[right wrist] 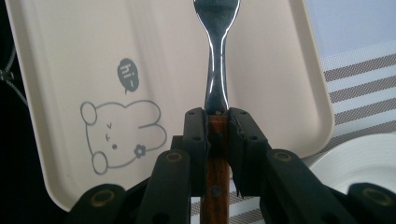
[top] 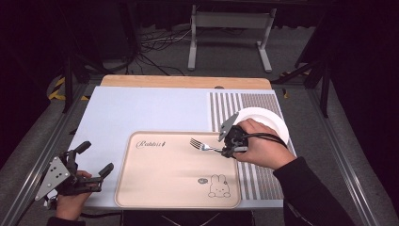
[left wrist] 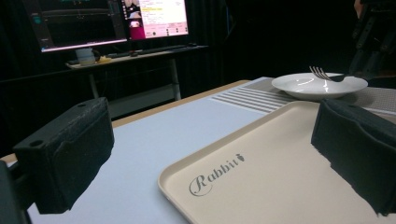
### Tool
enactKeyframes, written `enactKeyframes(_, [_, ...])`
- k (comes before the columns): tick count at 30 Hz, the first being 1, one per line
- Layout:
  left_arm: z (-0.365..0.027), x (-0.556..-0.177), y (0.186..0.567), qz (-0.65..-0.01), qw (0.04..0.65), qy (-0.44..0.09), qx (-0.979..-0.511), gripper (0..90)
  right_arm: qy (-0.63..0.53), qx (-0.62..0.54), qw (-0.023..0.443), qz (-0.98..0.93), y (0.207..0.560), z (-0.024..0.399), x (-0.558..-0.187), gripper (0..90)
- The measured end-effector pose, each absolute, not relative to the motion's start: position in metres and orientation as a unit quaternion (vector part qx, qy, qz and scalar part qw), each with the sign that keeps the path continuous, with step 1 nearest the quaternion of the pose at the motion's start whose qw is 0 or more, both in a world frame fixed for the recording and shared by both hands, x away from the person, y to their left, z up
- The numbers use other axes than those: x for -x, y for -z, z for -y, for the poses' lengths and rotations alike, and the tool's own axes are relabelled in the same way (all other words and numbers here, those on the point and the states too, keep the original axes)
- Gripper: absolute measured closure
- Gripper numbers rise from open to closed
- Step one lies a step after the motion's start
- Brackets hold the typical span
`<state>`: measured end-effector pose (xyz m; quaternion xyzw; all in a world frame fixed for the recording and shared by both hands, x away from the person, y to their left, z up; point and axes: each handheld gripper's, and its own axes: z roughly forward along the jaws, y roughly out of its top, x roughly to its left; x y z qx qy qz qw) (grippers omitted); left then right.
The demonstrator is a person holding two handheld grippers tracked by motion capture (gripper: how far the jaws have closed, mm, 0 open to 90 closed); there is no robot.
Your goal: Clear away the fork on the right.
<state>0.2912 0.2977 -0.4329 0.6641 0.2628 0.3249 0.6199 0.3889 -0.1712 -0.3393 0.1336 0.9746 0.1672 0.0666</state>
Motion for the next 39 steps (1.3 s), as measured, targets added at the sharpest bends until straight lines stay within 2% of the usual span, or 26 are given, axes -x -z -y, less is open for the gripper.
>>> enactKeyframes(13, [-0.298,-0.291,0.433,-0.264,0.623,-0.323,-0.662,0.0,-0.202,-0.283,0.042,-0.937,0.343,0.161,-0.381,78.1])
enactKeyframes(22, [-0.299,-0.291,0.433,-0.265,0.622,-0.322,-0.662,0.0,-0.198,-0.329,0.057,-0.922,0.346,0.148,-0.375,78.1])
enactKeyframes(39, [-0.298,-0.291,0.433,-0.262,0.623,-0.321,-0.663,0.0,-0.185,-0.375,0.060,-0.906,0.365,0.142,-0.374,78.0])
